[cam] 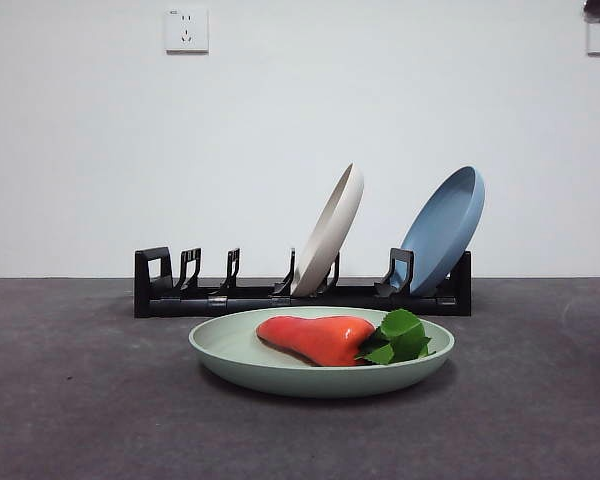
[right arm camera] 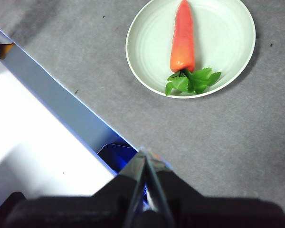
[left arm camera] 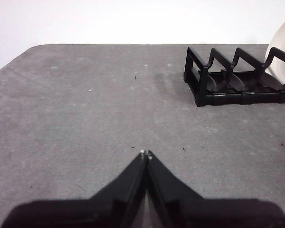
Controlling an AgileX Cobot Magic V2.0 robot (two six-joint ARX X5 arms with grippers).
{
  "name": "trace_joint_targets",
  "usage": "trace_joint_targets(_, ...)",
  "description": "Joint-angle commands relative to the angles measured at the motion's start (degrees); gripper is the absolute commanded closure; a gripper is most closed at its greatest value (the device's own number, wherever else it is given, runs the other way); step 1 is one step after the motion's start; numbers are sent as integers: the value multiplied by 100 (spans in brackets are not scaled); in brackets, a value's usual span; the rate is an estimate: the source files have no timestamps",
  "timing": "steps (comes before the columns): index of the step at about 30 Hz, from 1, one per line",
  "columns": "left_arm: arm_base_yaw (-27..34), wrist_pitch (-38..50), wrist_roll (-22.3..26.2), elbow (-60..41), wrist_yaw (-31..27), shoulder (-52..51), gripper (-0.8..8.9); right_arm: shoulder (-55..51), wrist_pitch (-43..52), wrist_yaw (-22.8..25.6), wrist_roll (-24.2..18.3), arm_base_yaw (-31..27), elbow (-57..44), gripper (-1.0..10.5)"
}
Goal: Take the green plate from the plate rack,put the plate on the table,take the carrot from the table,put the carrot in the plate
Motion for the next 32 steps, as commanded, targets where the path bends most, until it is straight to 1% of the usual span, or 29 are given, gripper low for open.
trace_joint_targets(1, 22, 22, -35, -76, 13, -17, 817, -144, 142, 203, -435, -131, -39, 946)
trace_joint_targets(3, 24, 22, -35, -76, 13, -17, 817, -317, 452, 317, -503, -417, -61, 946)
trace_joint_targets(5, 24, 22, -35, -76, 13, -17, 817, -522, 911, 240, -522, -802, -140, 946)
trace_joint_targets(8, 22, 22, -35, -76, 13, -17, 817, -970, 1628, -221, -498, -1508, -485, 946)
trace_joint_targets(9, 24, 22, -35, -76, 15, -17, 817, -1163, 1847, -339, -503, -1759, -671, 946)
trace_joint_targets(12, 24, 24, -35, -76, 13, -17, 817, -1727, 2573, -323, -522, -2391, -1360, 946)
trace_joint_targets(16, 24, 22, -35, -76, 13, -17, 817, -2555, 3683, -313, -450, -2981, -2487, 946)
trace_joint_targets(19, 24, 22, -35, -76, 13, -17, 817, -3145, 4356, -195, -363, -3204, -3289, 946)
trace_joint_targets(23, 22, 22, -35, -76, 13, -17, 817, -3766, 4802, 407, -109, -3296, -4116, 946)
trace_joint_targets(27, 24, 22, -35, -76, 15, -17, 817, -4214, 4966, 907, 234, -3298, -4725, 946)
trace_joint_targets(32, 22, 22, -35, -76, 13, -17, 817, -4570, 5010, 918, 514, -3298, -5248, 946)
